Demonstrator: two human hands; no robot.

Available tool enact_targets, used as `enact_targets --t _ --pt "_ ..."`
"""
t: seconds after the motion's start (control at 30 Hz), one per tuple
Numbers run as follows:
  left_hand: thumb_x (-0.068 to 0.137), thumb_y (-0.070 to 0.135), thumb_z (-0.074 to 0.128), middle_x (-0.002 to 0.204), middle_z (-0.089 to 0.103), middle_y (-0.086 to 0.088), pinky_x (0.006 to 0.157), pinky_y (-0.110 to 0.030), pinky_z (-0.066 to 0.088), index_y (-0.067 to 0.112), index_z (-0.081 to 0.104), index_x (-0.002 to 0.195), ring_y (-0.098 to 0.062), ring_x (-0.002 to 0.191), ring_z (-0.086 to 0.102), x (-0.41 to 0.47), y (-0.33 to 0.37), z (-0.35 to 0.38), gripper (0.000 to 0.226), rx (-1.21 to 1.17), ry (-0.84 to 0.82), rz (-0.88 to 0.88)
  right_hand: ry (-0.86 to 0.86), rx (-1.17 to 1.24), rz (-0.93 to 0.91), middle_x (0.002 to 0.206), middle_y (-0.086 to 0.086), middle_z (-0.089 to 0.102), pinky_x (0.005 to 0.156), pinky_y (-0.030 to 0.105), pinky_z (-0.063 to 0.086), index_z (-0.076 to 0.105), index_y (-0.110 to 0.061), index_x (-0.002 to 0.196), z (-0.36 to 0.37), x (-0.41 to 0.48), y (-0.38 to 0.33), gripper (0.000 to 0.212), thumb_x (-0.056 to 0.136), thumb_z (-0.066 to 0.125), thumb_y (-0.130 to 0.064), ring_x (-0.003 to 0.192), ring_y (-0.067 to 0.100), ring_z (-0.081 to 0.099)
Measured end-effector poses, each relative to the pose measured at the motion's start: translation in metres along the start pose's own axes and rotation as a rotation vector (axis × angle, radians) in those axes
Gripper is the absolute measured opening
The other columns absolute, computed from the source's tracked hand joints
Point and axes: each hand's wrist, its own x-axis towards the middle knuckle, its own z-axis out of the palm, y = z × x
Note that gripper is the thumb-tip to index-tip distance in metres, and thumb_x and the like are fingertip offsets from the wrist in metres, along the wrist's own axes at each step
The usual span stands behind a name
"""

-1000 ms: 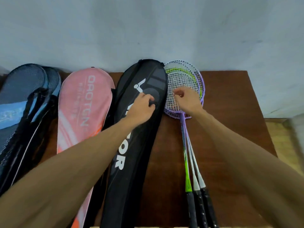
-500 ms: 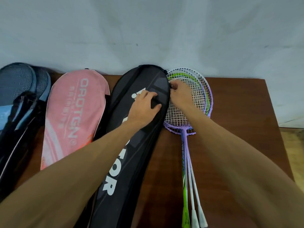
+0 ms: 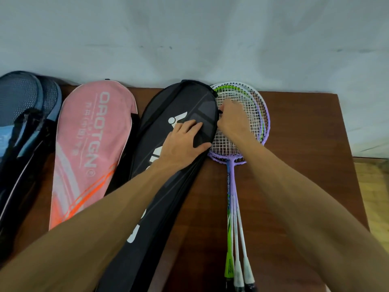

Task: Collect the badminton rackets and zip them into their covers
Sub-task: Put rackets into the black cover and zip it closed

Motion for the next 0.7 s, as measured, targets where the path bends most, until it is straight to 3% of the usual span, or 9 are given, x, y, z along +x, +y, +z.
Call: enact_targets --t 0.07,0.13,0.3,0.4,0.5,0.7 --pt "0.085 0.05 0.06 0.145 0.043 -0.005 0.106 -0.04 0.036 0.015 0.043 0.141 -0.026 0.13 0.038 -0.006 0.0 0.002 0.068 0.029 0.006 0.019 0.015 -0.046 -0.048 0.106 0.016 0.055 0.072 0.042 0.048 0.055 -0.001 0.1 0.0 -0.007 0.004 0.017 0.083 0.054 0.001 0.088 0.032 0.053" --pt "0.083 0.046 0.063 0.14 0.049 -0.008 0.102 -0.041 0.041 0.011 0.048 0.137 -0.029 0.123 0.045 -0.009 0.002 0.003 0.066 0.042 0.013 0.04 0.037 -0.081 -0.106 0.1 0.017 0.056 0.064 0.039 0.041 0.053 -0.001 0.094 -0.001 -0.016 0.009 0.01 0.084 0.051 0.001 0.08 0.03 0.048" --pt "0.079 0.042 0.047 0.125 0.062 -0.012 0.086 -0.04 0.053 0.006 0.059 0.125 -0.033 0.103 0.058 -0.022 0.007 0.01 0.06 0.031 0.016 0.081 0.059 -0.124 -0.168 0.09 0.012 0.048 0.061 0.037 0.032 0.047 -0.006 0.086 -0.005 -0.04 0.017 0.009 0.085 0.047 0.003 0.076 0.028 0.04" --pt "0.083 0.04 0.045 0.127 0.06 -0.011 0.088 -0.041 0.052 0.007 0.058 0.128 -0.033 0.105 0.056 -0.025 0.008 0.01 0.057 0.026 0.01 0.103 0.049 -0.093 -0.166 0.09 0.011 0.047 0.062 0.04 0.037 0.05 -0.003 0.089 -0.004 -0.052 0.021 0.009 0.087 0.044 0.004 0.076 0.03 0.045" --pt "0.087 0.044 0.038 0.135 0.055 -0.01 0.095 -0.042 0.047 0.009 0.052 0.134 -0.031 0.113 0.051 -0.022 0.009 0.004 0.06 0.008 -0.021 0.077 0.047 -0.049 -0.18 0.086 0.009 0.043 0.061 0.037 0.032 0.046 -0.007 0.086 0.003 -0.061 0.024 0.01 0.088 0.046 0.003 0.074 0.029 0.042" --pt "0.091 0.044 0.034 0.135 0.054 -0.011 0.093 -0.045 0.048 0.01 0.051 0.135 -0.032 0.113 0.051 -0.029 0.01 0.006 0.058 0.013 -0.031 0.096 0.036 0.017 -0.144 0.082 0.008 0.043 0.062 0.037 0.031 0.039 -0.008 0.078 0.01 -0.079 0.03 0.017 0.083 0.048 0.006 0.073 0.028 0.04"
